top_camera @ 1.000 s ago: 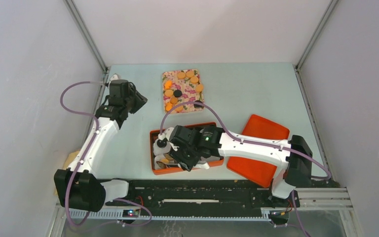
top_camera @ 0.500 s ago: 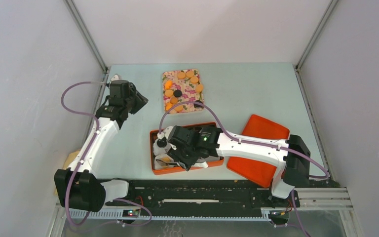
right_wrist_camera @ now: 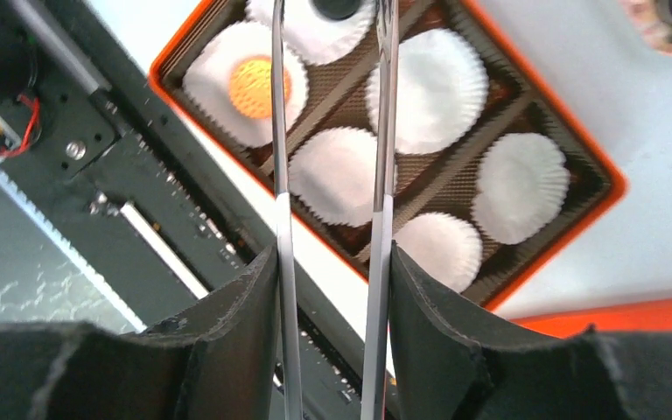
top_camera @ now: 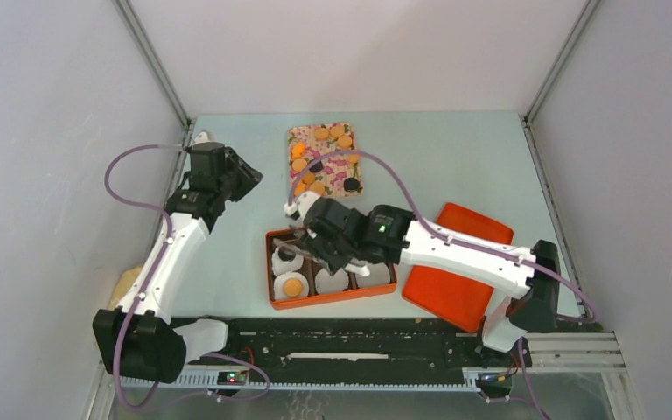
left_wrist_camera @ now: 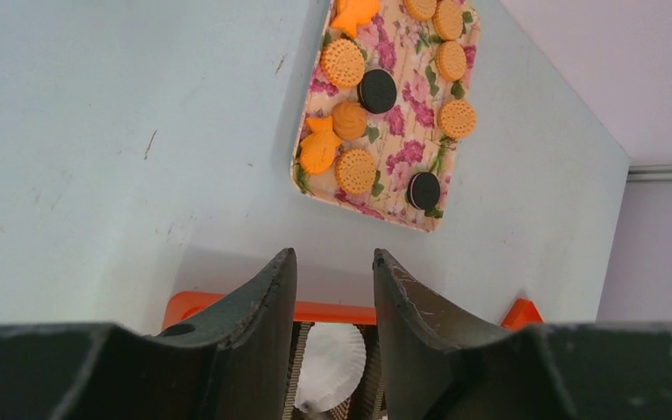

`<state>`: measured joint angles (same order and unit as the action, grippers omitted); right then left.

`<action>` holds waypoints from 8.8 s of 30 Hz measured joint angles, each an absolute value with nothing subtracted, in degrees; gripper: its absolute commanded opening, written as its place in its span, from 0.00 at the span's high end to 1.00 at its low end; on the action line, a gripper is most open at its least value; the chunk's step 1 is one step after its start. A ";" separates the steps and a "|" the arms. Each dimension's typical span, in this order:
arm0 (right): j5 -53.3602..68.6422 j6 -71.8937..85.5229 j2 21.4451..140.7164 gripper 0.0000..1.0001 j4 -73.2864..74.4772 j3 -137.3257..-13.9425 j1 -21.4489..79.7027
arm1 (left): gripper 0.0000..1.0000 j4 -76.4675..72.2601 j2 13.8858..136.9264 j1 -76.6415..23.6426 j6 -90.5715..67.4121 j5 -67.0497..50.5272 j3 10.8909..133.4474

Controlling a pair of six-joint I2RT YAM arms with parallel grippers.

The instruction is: Pack the cookies

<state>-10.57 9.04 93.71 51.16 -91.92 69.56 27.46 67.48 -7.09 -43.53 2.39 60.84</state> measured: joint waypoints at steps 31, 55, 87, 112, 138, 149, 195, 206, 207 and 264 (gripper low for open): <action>-13.63 5.82 112.66 0.47 40.88 -99.20 47.57 | 0.57 27.57 69.89 -7.09 -43.05 4.75 60.84; -13.08 8.16 118.74 0.84 43.94 -103.70 47.77 | 0.58 27.14 70.94 -7.09 -43.09 3.84 60.66; -16.82 18.37 88.79 0.83 49.87 -73.95 68.40 | 0.59 26.92 72.55 -7.64 -43.03 2.79 60.66; -17.30 18.33 91.44 0.45 48.53 -75.70 67.26 | 0.57 26.63 71.64 -7.77 -42.48 2.31 60.66; -21.96 12.36 98.19 0.49 44.18 -88.05 49.65 | 0.57 25.36 71.07 -8.14 -41.91 1.26 60.66; -18.06 10.31 106.48 0.49 40.18 -91.26 43.27 | 0.57 25.39 71.09 -8.14 -41.54 1.32 60.66; -15.55 11.84 111.35 0.78 42.44 -92.73 42.09 | 0.57 25.36 71.37 -8.14 -41.58 1.08 60.66; -16.73 11.20 95.92 0.81 43.05 -88.07 46.74 | 0.57 25.41 71.37 -8.12 -41.58 1.10 60.66; -16.80 11.16 94.00 0.81 43.11 -87.44 47.53 | 0.57 25.41 71.37 -8.12 -41.58 1.10 60.66; -15.22 18.79 80.95 0.52 60.49 -80.16 72.05 | 0.56 25.45 68.79 -8.14 -41.56 -0.25 60.66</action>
<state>-15.22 18.79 80.95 60.49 -80.16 72.05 25.45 68.79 -8.14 -41.56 -0.25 60.66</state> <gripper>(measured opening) 0.476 0.441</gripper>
